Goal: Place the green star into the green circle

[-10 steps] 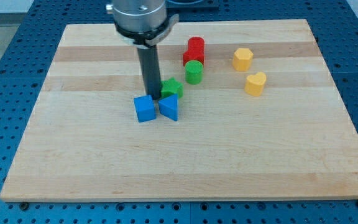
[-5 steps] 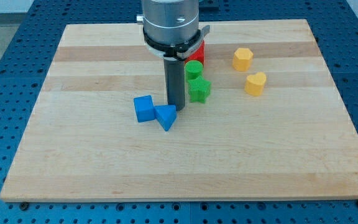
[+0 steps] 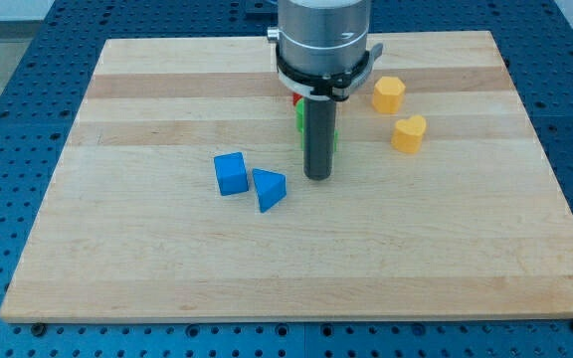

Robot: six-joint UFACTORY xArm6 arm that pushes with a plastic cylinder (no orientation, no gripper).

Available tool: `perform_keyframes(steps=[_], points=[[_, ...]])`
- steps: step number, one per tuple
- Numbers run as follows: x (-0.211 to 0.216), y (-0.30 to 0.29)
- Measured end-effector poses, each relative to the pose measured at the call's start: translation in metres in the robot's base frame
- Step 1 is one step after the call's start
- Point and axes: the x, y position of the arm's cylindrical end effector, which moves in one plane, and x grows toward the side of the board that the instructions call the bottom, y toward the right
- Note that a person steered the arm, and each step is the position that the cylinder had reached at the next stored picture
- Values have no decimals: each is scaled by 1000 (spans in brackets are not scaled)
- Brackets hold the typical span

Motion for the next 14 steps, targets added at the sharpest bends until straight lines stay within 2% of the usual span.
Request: perform_keyframes(steps=[10, 13, 14], points=[[-14, -31], [20, -29], [20, -11]])
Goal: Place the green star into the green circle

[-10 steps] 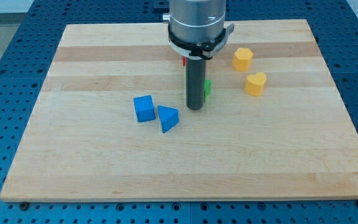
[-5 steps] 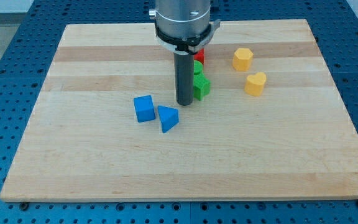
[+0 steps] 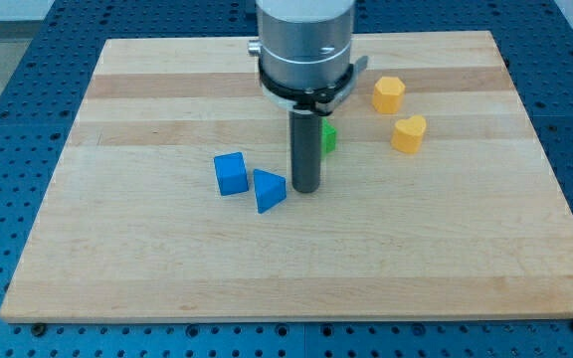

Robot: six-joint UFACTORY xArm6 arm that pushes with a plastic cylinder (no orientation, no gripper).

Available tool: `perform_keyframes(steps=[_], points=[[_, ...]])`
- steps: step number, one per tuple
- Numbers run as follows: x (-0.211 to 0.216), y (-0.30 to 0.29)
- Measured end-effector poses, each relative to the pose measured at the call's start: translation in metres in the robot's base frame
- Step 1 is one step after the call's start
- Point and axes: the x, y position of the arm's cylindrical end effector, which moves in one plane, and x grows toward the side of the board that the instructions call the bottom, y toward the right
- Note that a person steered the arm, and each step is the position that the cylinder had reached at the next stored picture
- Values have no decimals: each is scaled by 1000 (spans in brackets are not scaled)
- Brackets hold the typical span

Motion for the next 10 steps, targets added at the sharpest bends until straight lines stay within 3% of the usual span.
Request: perform_keyframes(steps=[3, 10], points=[[-25, 30], [-46, 21]])
